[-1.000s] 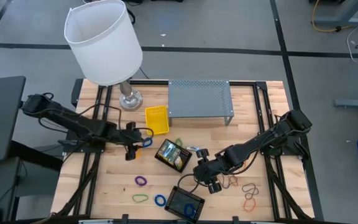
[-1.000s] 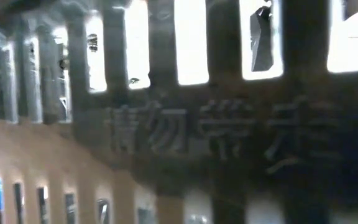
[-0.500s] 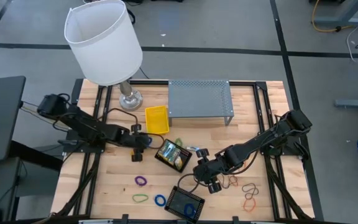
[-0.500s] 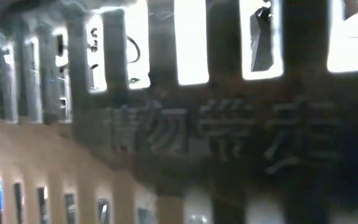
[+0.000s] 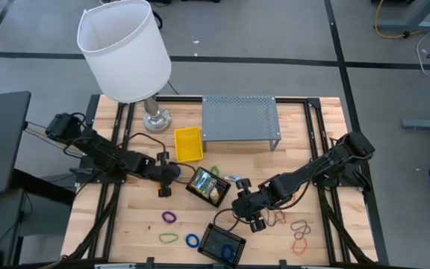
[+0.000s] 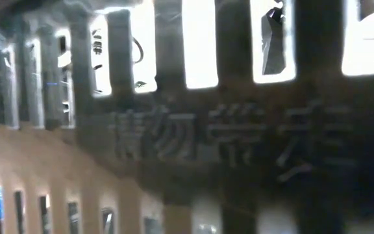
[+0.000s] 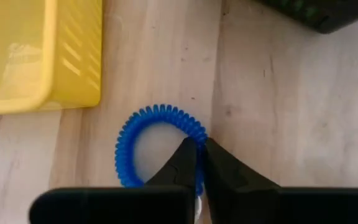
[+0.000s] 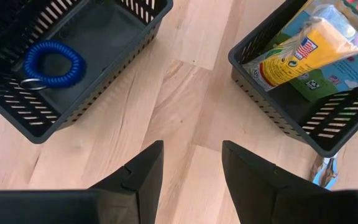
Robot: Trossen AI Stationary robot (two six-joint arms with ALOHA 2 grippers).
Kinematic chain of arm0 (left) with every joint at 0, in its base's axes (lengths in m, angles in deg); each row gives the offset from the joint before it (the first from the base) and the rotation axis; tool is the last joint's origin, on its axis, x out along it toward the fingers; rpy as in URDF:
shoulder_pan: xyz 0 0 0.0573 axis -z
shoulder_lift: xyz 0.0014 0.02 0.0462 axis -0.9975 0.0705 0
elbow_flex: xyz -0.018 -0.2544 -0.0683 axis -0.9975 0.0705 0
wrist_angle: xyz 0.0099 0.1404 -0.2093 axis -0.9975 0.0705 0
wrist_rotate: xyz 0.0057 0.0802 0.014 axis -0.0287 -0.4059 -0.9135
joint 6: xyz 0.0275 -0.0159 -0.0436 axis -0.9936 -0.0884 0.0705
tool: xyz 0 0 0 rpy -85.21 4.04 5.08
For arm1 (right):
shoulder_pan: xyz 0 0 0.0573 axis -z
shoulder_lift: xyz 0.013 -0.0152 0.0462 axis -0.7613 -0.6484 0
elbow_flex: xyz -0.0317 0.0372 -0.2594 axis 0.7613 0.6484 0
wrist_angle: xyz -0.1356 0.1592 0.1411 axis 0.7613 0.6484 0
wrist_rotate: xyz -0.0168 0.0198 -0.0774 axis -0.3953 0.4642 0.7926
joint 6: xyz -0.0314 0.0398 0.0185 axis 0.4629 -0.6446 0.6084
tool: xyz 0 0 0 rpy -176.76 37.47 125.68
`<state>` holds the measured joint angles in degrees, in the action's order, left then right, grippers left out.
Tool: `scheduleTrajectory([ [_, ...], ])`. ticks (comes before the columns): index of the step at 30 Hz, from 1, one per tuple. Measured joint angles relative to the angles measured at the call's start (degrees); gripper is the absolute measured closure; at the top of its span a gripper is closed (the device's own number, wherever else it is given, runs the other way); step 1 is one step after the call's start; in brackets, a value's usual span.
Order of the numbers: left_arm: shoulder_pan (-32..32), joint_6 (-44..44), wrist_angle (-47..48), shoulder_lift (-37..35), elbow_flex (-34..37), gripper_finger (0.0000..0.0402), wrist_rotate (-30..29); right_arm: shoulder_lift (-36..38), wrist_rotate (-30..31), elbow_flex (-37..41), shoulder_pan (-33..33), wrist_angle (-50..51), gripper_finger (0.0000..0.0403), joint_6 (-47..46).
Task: Pick & Place Office Desk Supplies
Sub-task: Put the top blue spring keychain into the bottom black bin
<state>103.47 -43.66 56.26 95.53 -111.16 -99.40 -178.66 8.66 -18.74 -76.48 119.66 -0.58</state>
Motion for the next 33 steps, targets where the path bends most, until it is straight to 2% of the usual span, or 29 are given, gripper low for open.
scheduleTrajectory([
  [9,7.5,3.9,1.5,-3.3,-0.2,0.0392,-0.5,0.0,0.0,0.0,0.0,0.0,0.0234,-0.1],
  [12,10.1,4.2,1.1,-5.0,-1.7,0.0392,-2.9,0.0,0.0,0.0,0.0,-0.1,0.0234,-0.1],
  [20,15.4,-1.0,0.7,-6.2,-8.1,0.0392,-5.4,0.0,-0.1,0.0,0.0,-1.3,0.0234,0.1],
  [30,21.2,-3.9,0.4,-6.2,-13.9,0.0392,-5.3,0.0,-0.7,0.0,-1.7,-9.3,0.0234,2.7],
  [33,22.4,-5.8,-4.5,-6.2,-14.2,0.0392,-2.9,0.0,-0.7,0.0,-2.2,-10.9,0.0234,3.0],
])
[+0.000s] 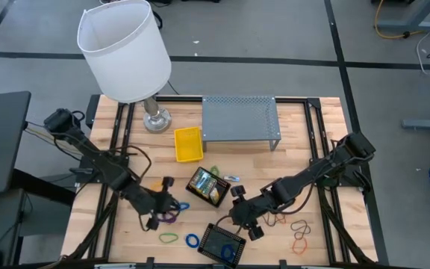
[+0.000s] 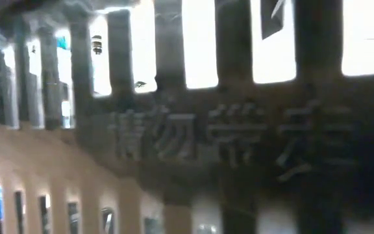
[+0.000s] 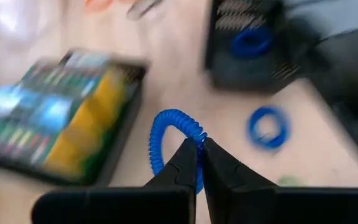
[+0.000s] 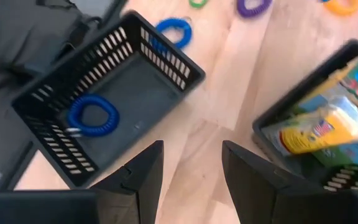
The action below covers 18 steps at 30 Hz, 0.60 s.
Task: Pick & Place Office Desk Supplies
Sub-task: Put the top blue spring keychain into the bottom black bin
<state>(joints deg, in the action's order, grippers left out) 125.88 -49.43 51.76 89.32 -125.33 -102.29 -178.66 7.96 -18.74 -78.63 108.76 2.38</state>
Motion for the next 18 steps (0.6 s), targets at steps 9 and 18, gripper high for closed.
scheduleTrajectory([
  [9,-0.7,-9.5,-20.1,1.1,-0.1,0.0393,13.8,0.0,0.3,0.0,0.0,0.1,0.0234,0.1],
  [18,-6.8,-10.2,-35.5,12.7,-0.1,0.0393,30.8,0.0,0.3,0.0,0.0,0.4,0.0234,0.2],
])
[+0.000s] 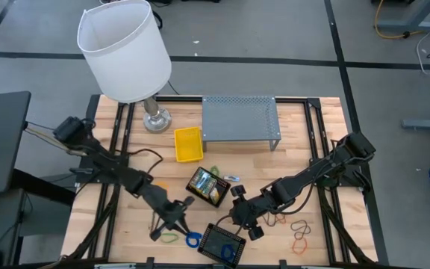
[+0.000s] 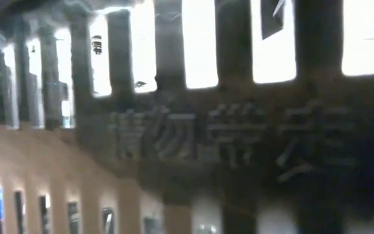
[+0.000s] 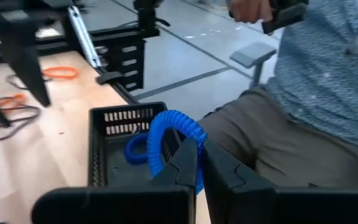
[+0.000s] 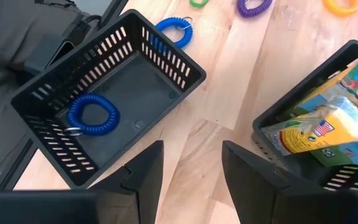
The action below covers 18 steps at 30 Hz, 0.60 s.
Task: Pick & Place Office Desk Supplies
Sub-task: Put the top blue spring keychain into the bottom black bin
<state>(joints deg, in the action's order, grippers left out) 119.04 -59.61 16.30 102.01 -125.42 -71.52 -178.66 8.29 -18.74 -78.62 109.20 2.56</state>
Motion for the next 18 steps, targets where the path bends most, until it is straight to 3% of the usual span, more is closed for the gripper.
scheduleTrajectory([
  [9,-5.3,1.0,-15.8,10.5,0.0,0.0393,14.3,0.0,0.1,0.0,0.0,0.4,0.0234,0.0],
  [18,-7.7,3.1,-20.2,19.8,-3.4,0.0393,17.6,0.0,0.2,0.0,0.0,0.4,0.0234,0.6],
])
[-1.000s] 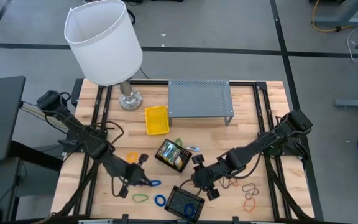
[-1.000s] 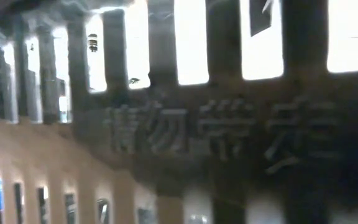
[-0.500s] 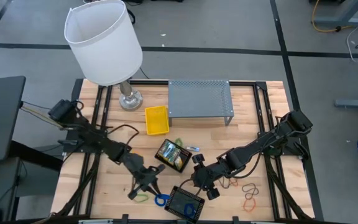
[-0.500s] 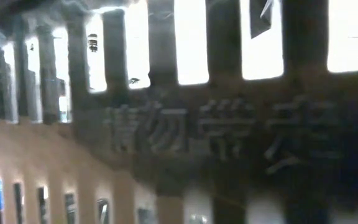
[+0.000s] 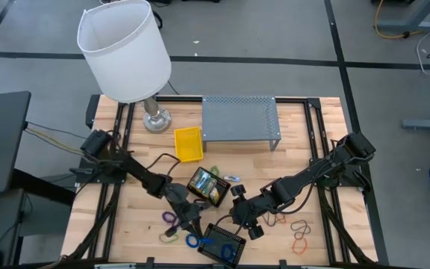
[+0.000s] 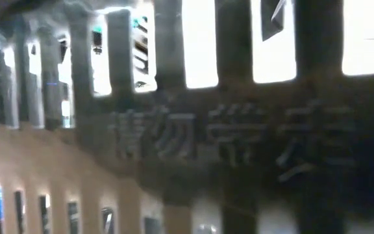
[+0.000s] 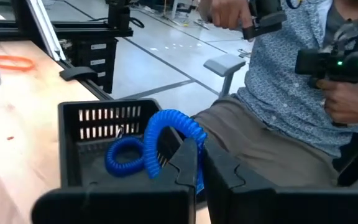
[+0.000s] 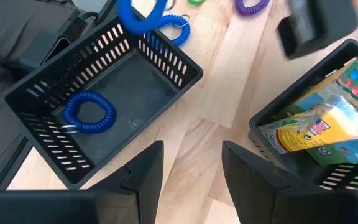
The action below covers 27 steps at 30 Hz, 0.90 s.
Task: Pick & Place Office Desk Supplies
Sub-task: Put the top blue spring keychain into the bottom black bin, then put the purple spring keychain into the bottom black bin
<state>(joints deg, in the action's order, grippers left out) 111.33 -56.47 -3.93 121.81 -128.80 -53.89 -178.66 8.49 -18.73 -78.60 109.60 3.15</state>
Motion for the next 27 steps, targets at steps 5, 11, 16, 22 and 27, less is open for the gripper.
scheduleTrajectory([
  [5,-0.6,0.1,0.2,3.8,-3.6,0.0392,3.2,0.0,0.0,0.0,0.1,0.0,0.0234,0.3],
  [11,-1.5,1.8,1.2,4.2,-4.1,0.0333,2.8,0.0,0.0,0.0,0.1,0.4,0.0234,-0.2],
  [16,-1.5,2.8,2.3,4.2,-4.1,0.0272,0.6,0.0,-0.1,0.0,0.1,1.2,0.0234,-0.2],
  [22,-1.5,0.9,2.9,3.8,-4.1,0.0212,-0.6,0.0,-0.1,0.0,0.1,1.3,0.0234,-0.2],
  [27,-1.5,0.0,7.2,0.5,-3.7,0.0205,-1.2,0.0,-0.2,0.0,0.1,1.4,0.0234,-0.3],
])
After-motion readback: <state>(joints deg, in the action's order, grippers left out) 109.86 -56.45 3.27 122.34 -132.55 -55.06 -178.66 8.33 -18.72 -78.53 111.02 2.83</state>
